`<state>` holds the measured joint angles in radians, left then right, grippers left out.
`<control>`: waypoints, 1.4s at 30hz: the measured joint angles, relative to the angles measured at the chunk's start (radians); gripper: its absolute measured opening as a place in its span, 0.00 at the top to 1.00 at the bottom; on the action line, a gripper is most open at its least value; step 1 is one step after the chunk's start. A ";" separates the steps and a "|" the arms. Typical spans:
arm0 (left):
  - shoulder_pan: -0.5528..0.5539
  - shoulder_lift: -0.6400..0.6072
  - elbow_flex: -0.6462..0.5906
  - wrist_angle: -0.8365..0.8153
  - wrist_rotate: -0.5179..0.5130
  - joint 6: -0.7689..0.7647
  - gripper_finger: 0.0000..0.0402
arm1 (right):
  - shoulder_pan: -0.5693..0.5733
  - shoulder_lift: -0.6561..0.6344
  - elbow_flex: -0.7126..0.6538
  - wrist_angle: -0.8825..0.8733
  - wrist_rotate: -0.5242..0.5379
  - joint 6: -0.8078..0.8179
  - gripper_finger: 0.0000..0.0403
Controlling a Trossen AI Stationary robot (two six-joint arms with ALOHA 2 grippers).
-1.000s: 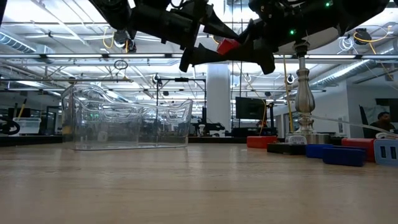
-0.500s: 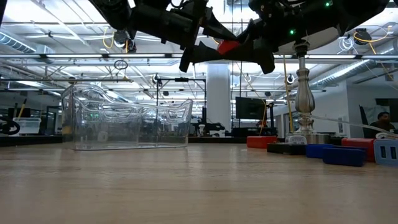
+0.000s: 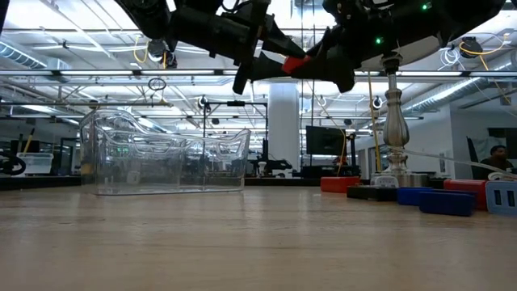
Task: Pick & Place Office items
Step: Put the pink charger adapter into the top transparent bin
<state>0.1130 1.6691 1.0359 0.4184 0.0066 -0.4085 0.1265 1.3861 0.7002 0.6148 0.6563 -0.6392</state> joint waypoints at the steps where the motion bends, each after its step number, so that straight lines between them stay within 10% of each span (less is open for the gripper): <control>1: 0.000 0.000 0.000 0.000 -0.001 0.012 0.57 | -0.003 0.000 0.000 0.001 -0.002 0.029 0.57; 14: 0.039 -0.061 -0.001 -0.042 -0.013 0.089 0.61 | -0.016 -0.040 0.000 -0.024 0.001 0.180 0.36; 26: 0.067 -0.289 -0.002 -0.299 -0.112 0.263 0.61 | -0.013 -0.258 0.000 -0.323 -0.010 0.444 0.37; 42: 0.058 -0.644 -0.376 -0.176 -0.234 0.253 0.61 | -0.013 -0.525 -0.170 -0.334 -0.085 0.550 0.37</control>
<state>0.1707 1.0247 0.6594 0.2424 -0.2272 -0.1558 0.1131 0.8610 0.5302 0.2806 0.5709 -0.0895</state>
